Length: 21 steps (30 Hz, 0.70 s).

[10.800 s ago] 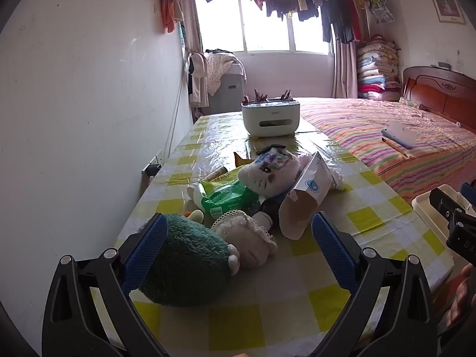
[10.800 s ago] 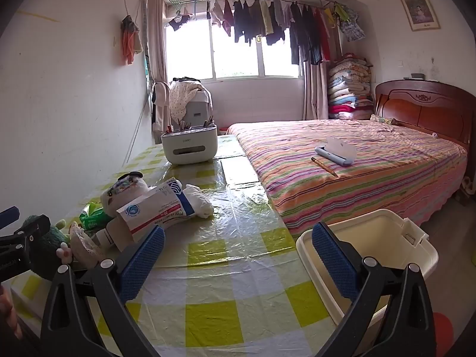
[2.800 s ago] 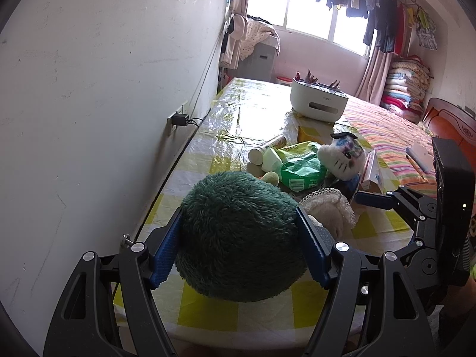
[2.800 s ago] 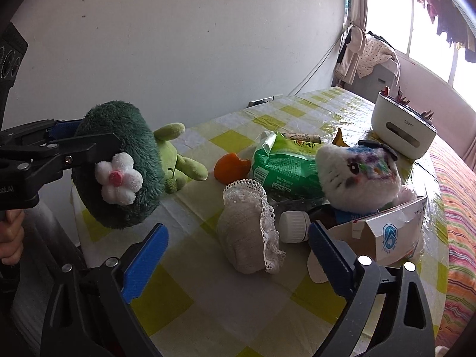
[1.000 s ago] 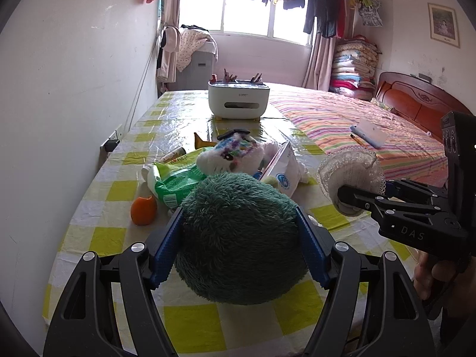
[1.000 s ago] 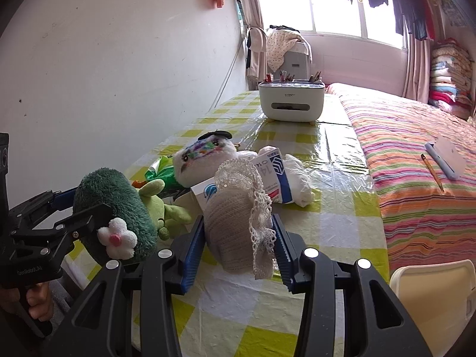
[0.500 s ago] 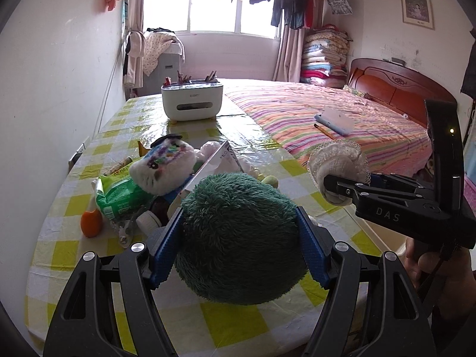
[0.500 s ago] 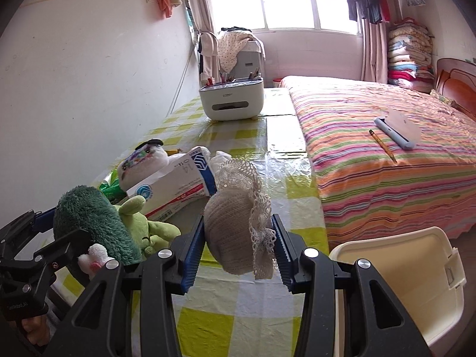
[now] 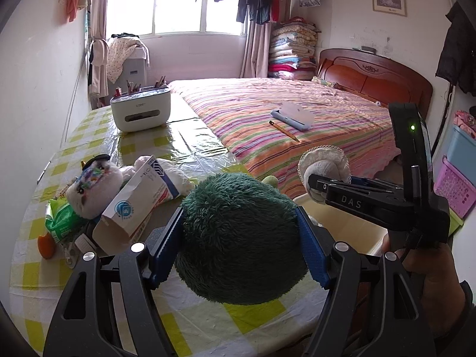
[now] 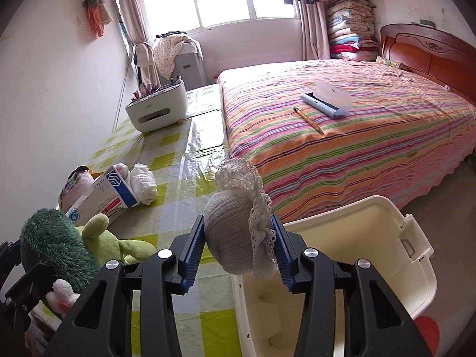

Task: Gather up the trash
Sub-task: 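Carry the lace ball into the cream basket and open the right gripper while left holds plush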

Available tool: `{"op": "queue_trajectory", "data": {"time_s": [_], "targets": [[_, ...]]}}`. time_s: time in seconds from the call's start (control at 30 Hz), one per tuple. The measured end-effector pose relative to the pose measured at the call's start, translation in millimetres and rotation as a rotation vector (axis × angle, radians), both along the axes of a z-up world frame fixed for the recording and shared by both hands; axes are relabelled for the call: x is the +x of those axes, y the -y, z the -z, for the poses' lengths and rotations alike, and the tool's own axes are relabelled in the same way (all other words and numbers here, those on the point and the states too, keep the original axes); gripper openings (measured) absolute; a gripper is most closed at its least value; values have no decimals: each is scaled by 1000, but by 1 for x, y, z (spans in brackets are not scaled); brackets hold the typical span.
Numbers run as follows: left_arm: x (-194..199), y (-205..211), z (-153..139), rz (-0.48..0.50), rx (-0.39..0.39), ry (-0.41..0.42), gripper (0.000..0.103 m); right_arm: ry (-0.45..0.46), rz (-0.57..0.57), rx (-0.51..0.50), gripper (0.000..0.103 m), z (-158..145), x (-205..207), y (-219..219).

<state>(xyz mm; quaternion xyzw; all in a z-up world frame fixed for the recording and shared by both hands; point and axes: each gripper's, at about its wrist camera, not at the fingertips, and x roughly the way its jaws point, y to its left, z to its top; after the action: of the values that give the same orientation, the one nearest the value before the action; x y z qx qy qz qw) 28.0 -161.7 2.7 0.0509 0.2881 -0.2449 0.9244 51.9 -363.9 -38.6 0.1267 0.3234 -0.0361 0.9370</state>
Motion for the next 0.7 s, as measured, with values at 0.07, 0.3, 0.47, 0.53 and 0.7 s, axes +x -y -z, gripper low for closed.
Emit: {"op": "queue_trajectory", "data": {"time_s": [0.07, 0.3, 0.47, 0.53, 0.7], "targets": [[1, 10, 1, 19, 4, 1, 71, -3, 26, 7, 42, 0, -2, 9], [4, 46, 1, 80, 26, 2, 71, -38, 116, 38, 42, 6, -3, 39], [9, 68, 3, 107, 45, -3, 71, -44, 162, 56, 43, 5, -7, 55], [11, 77, 5, 118, 56, -4, 71, -49, 177, 50, 44, 5, -8, 58], [19, 91, 11, 132, 63, -30, 71, -51, 186, 78, 44, 5, -10, 68]]}}
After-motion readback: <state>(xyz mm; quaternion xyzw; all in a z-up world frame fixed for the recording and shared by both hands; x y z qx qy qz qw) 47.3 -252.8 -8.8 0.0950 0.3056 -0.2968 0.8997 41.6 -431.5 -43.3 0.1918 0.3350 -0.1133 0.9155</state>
